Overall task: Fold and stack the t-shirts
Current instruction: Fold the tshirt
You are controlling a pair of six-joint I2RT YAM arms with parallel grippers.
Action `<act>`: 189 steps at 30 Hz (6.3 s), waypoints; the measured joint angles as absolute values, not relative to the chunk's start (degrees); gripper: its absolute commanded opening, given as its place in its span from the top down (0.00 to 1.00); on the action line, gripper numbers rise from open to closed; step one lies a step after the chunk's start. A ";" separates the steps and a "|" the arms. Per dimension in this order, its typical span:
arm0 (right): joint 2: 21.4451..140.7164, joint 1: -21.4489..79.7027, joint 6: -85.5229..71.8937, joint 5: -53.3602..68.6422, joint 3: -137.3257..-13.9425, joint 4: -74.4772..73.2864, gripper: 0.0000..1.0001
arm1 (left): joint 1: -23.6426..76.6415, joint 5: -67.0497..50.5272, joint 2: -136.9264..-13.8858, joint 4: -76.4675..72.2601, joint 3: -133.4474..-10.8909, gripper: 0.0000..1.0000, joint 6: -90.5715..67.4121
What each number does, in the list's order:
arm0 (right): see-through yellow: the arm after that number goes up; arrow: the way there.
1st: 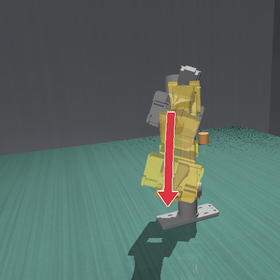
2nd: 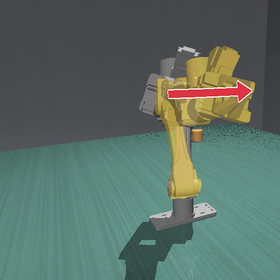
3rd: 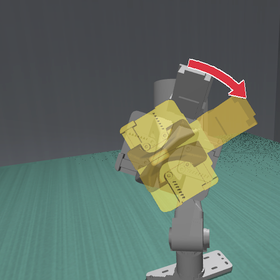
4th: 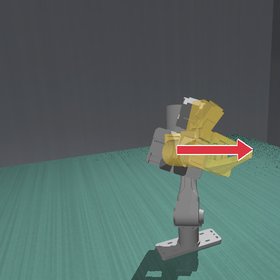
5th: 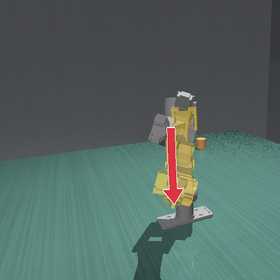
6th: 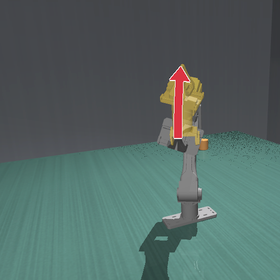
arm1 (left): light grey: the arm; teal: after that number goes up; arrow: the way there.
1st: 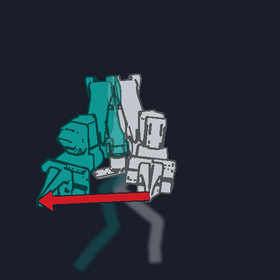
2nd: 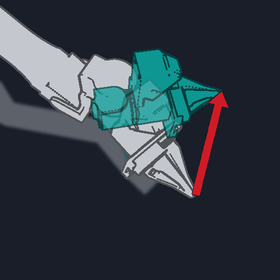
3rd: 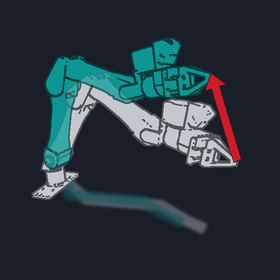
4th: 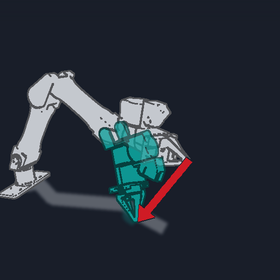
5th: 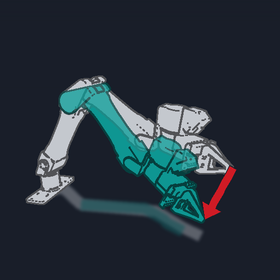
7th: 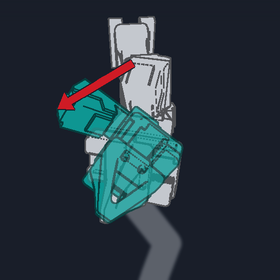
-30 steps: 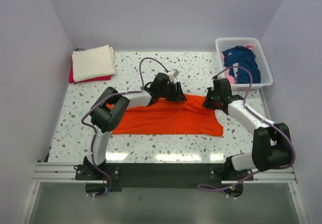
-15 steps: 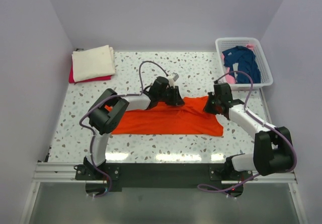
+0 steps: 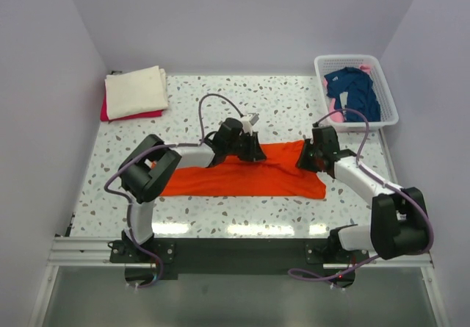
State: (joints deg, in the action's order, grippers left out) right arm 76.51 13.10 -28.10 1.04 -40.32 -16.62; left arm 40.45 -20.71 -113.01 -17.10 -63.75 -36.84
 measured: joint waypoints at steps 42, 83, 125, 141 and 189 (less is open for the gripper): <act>87.88 13.10 -28.05 -1.85 -49.23 -16.32 0.66 | 41.71 -17.47 -113.99 -15.55 -66.92 0.55 -33.61; 71.96 14.26 -29.15 1.21 -40.47 -16.95 0.95 | 43.38 -14.79 -110.83 -14.79 -60.99 0.86 -32.14; 98.19 36.62 -27.86 -7.92 -68.05 -21.21 0.61 | 30.46 15.14 -97.84 18.85 -59.29 0.60 -35.38; 111.09 39.03 -26.55 -7.86 -75.02 -20.12 0.65 | 30.37 14.06 -100.66 19.84 -59.96 0.61 -35.38; 105.54 42.50 -29.91 -6.35 -65.08 -15.38 0.68 | 20.99 15.29 -92.55 19.07 -52.64 0.59 -37.36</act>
